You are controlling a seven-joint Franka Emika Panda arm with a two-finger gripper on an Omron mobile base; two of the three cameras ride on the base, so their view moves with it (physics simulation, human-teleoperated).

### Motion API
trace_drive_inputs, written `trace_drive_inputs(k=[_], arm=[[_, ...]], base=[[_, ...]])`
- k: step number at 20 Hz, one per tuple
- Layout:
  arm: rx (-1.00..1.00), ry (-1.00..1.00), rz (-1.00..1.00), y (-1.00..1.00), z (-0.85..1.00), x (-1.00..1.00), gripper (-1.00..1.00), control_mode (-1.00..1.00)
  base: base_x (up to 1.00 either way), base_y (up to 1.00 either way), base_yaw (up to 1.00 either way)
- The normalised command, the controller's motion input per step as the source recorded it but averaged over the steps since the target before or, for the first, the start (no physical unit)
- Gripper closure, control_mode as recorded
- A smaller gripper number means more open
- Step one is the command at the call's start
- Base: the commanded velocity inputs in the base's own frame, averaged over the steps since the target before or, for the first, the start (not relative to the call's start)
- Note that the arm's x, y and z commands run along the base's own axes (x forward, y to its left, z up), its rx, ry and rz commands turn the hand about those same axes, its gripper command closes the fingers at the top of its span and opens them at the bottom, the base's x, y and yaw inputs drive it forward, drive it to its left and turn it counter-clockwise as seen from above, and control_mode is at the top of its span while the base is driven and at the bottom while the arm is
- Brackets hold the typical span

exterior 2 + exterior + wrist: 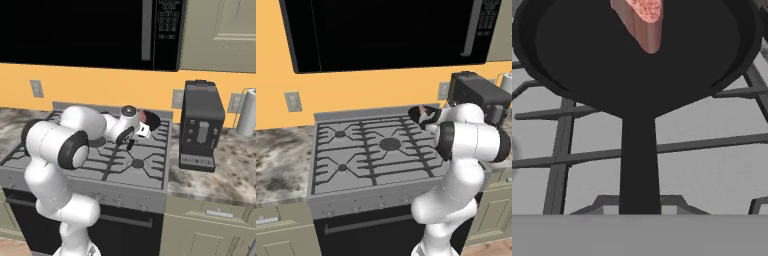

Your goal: Pick up the pan with the steak in it and place it on the dining table. Then place the steak on the plate.

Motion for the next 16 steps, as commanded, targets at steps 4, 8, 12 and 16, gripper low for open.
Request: trace_drive_inputs(k=[4,8,12,16], arm=[[0.00,0.00,0.06,0.08,0.78,-0.63,1.00,-1.00],[0.00,0.00,0.06,0.07,0.72,-0.82,1.00,-1.00],[0.00,-0.01,0.08,0.08,0.57,-0.98,1.00,-1.00],[0.00,-0.01,0.11,0.14,0.43,-0.89,1.00,-1.00]], base=[[0.00,0.00,0.00],[0.00,0.00,0.00],[0.00,0.00,0.00],[0.00,0.00,0.00]])
